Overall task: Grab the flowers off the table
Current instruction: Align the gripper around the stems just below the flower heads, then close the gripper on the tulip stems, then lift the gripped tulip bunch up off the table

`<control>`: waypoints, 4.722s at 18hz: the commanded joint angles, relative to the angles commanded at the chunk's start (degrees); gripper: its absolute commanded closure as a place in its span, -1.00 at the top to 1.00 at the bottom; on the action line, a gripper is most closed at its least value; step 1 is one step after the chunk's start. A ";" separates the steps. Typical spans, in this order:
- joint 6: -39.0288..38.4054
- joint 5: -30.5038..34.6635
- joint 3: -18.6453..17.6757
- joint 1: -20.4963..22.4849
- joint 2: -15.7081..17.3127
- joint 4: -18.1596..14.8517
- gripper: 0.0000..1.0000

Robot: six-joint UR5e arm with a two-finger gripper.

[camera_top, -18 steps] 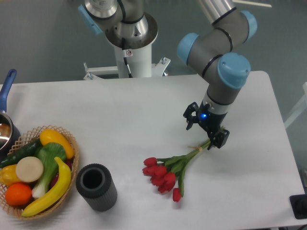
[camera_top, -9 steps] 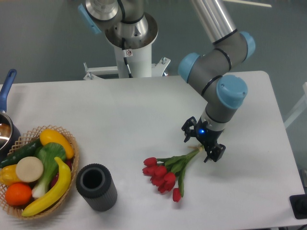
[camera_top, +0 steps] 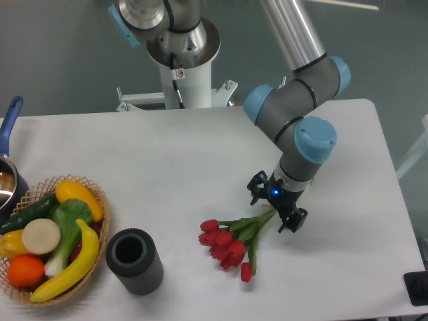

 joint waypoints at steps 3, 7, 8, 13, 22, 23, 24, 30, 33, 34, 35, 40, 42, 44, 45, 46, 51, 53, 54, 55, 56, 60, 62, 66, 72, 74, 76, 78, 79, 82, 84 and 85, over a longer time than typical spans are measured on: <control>-0.09 0.09 -0.09 -0.09 0.00 0.00 1.00; -0.26 0.09 -0.09 -0.44 -0.44 0.79 1.00; -0.26 0.17 0.00 -0.79 -0.53 0.97 1.00; -0.26 0.09 -0.53 -0.97 -1.23 1.32 1.00; -0.18 0.17 -1.58 -1.05 -1.32 3.69 0.80; -0.18 0.18 -1.67 -1.05 -1.32 3.69 0.69; -0.18 0.18 -1.58 -1.05 -1.32 3.78 0.62; -0.18 0.17 -1.58 -1.05 -1.14 3.78 0.08; -0.18 0.18 -1.76 -1.05 -0.88 3.78 -0.22; -0.18 0.09 -1.85 -1.05 -0.88 3.78 -0.27; -0.26 0.09 -1.85 -1.05 -0.79 3.78 -0.34; -0.35 0.18 -1.76 -0.97 -0.70 3.78 -0.42; -0.35 0.18 -1.85 -0.97 -0.70 3.78 -0.42; -0.35 0.09 -1.85 -0.97 -0.70 3.78 -0.42; -0.35 0.09 -1.85 -0.97 -0.62 3.78 -0.42; -0.35 0.09 -1.76 -0.97 -0.53 3.78 -0.42; -0.26 -0.35 -1.14 -0.79 1.74 3.87 -0.42; -0.44 -1.40 -0.97 -0.62 3.60 3.95 -0.42; -1.22 -3.23 -0.97 -0.62 4.21 4.74 -0.42; -2.80 -5.69 -0.97 -0.44 5.00 5.27 -0.42; -4.12 -8.32 -0.88 -0.27 5.79 5.53 -0.42; -6.67 -16.77 0.00 0.44 8.08 7.82 -0.42; -9.91 -22.29 1.31 0.88 9.14 7.91 -0.42; -11.87 -32.06 1.84 2.98 11.16 8.17 -0.42; -12.48 -47.88 2.11 7.99 11.69 8.17 -0.42; -13.09 -49.92 2.20 8.61 11.60 8.17 -0.42; -13.18 -50.10 2.28 8.79 11.69 8.17 -0.42; -13.71 -50.19 2.28 8.79 11.60 8.17 -0.42; -13.71 -50.19 1.94 8.96 11.69 8.17 -0.42; -13.97 -50.36 2.28 9.14 11.78 8.17 -0.42; -13.97 -50.36 2.46 9.23 11.78 8.17 -0.42; -13.97 -50.36 2.63 9.14 11.78 8.17 -0.42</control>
